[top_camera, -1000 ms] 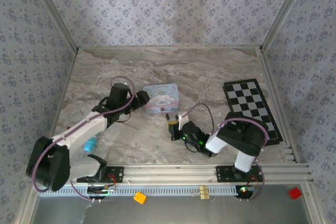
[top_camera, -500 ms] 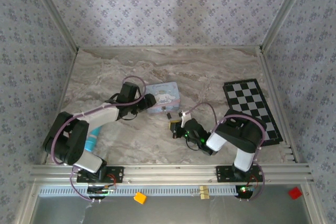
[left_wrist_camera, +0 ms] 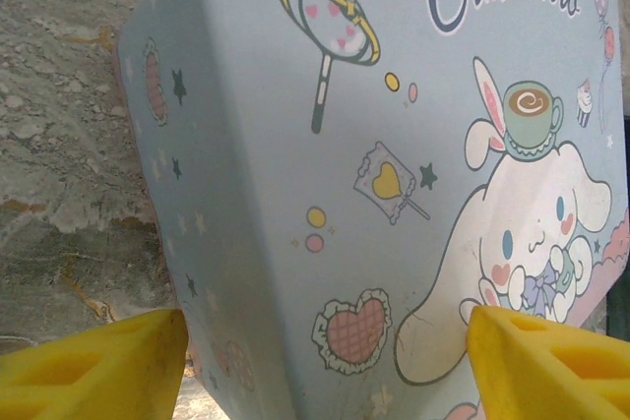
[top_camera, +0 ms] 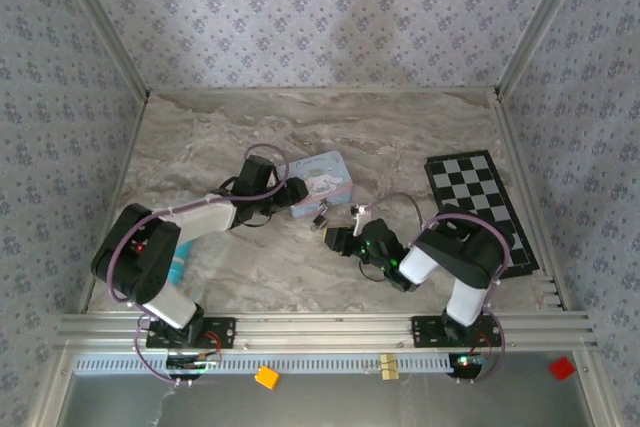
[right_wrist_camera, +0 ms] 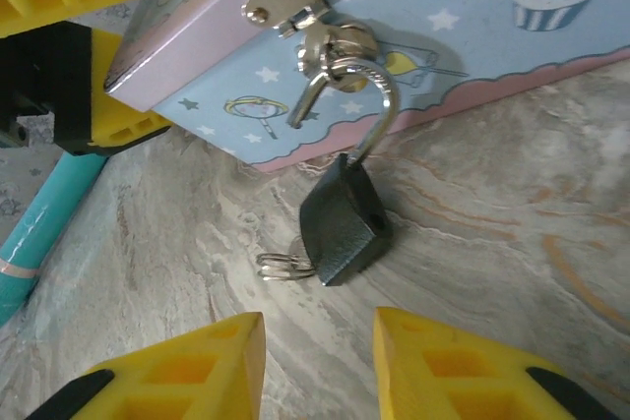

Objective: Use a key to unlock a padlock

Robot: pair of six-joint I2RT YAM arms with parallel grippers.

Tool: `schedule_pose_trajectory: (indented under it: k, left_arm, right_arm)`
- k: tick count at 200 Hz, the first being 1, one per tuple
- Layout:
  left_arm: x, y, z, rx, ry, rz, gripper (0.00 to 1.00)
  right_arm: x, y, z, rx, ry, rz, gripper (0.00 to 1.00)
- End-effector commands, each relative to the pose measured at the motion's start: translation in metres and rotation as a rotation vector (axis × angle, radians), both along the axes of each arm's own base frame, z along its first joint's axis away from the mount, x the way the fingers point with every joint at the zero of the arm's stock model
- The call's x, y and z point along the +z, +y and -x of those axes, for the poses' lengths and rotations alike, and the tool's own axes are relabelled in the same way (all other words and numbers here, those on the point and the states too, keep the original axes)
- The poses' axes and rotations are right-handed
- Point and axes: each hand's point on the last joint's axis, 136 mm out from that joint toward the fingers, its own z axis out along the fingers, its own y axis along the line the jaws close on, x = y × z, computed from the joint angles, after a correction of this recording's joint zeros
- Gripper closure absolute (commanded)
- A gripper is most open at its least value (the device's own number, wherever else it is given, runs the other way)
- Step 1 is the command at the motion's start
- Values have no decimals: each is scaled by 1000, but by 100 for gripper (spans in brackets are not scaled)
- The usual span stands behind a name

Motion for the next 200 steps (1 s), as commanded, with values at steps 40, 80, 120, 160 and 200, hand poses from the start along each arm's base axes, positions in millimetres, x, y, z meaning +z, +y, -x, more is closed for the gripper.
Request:
schedule_pose_trajectory:
  k: [40,80,120,160,200]
  left_arm:
    - [-6,-11,5,-15,28,-2,26]
    - [-6,-20,8,-23,35,15,26]
    - [-5,-25,8,-18,44,21,27]
    - [-6,-25,6,2,53,28,27]
    - [-8,-29,6,7,67,48,28]
  right_arm:
    - [-11,-29,1,-20,121,104,61]
    - [8,-23,-17,-8,166,-39,59]
    - [8,-15,-32,-12,223,-215,60]
    - [-7,-13,-38,-32,222,-224,60]
    - [-15,-14,-48,-48,193,-239,65]
